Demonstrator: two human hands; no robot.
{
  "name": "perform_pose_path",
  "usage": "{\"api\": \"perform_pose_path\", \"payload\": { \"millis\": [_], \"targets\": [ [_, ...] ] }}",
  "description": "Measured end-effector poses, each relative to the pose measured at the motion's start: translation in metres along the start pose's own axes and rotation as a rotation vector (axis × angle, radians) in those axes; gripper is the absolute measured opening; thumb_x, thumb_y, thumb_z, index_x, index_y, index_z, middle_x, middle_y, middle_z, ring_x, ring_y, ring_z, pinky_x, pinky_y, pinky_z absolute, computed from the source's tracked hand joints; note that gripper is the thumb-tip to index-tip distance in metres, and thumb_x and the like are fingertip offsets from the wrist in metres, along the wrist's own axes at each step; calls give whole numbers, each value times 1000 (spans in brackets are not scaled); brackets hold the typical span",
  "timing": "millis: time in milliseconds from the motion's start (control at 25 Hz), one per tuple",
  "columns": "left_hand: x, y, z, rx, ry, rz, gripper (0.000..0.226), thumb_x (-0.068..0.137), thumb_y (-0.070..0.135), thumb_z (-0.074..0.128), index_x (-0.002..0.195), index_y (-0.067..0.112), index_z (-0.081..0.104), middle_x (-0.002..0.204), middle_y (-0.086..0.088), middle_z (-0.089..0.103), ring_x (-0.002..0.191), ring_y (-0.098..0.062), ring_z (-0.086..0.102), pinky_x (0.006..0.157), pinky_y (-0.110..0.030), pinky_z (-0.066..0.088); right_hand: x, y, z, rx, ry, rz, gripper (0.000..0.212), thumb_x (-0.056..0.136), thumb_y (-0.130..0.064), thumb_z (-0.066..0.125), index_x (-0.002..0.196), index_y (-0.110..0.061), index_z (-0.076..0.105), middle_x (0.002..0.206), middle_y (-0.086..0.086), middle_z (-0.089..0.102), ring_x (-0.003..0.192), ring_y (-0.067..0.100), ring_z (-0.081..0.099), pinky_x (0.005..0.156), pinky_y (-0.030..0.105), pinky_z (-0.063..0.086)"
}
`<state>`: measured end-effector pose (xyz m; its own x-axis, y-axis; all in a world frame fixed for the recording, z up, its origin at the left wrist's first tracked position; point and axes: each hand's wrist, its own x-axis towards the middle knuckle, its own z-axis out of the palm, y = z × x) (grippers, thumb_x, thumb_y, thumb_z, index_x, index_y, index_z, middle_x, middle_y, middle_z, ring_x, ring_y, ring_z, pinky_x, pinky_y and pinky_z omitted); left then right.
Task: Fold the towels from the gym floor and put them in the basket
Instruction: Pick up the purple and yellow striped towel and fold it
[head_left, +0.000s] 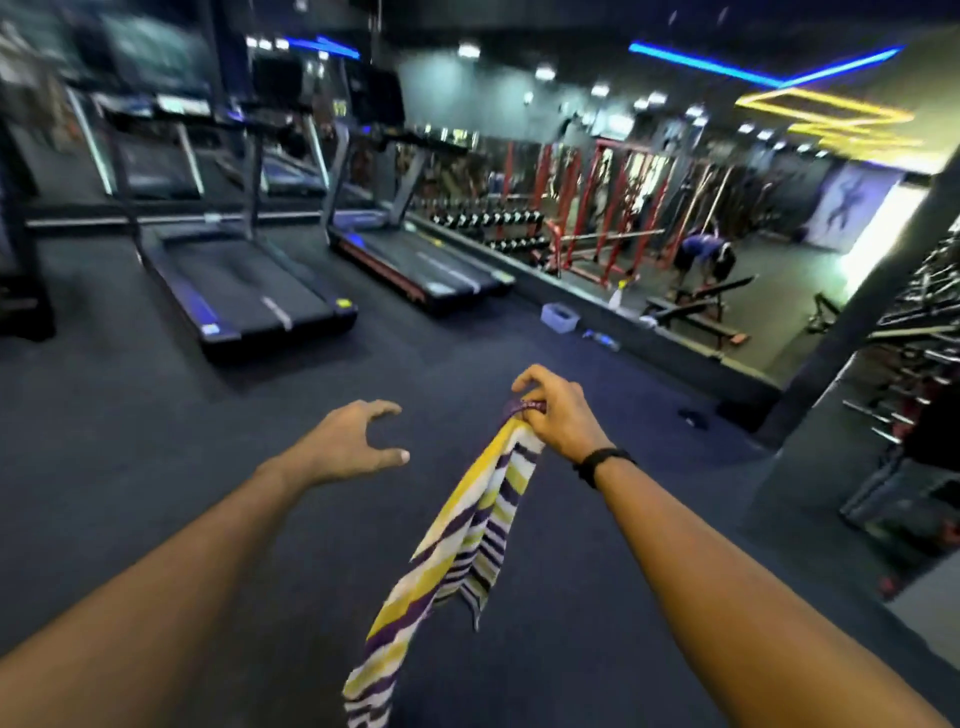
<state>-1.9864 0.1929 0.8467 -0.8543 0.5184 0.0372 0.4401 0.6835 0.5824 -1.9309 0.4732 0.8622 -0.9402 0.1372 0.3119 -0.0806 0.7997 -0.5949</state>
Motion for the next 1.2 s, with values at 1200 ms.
{"api": "perform_pose_path", "payload": {
  "millis": [1200],
  "targets": [
    [-172, 382, 75, -56, -369, 922, 65, 78, 38, 75, 135, 20, 51, 132, -4, 56, 122, -19, 53, 97, -26, 40, -466, -112, -345, -332, 770, 579, 43, 64, -10, 85, 90, -15, 50, 65, 10, 63, 64, 15, 49, 59, 22, 41]
  ]
}}
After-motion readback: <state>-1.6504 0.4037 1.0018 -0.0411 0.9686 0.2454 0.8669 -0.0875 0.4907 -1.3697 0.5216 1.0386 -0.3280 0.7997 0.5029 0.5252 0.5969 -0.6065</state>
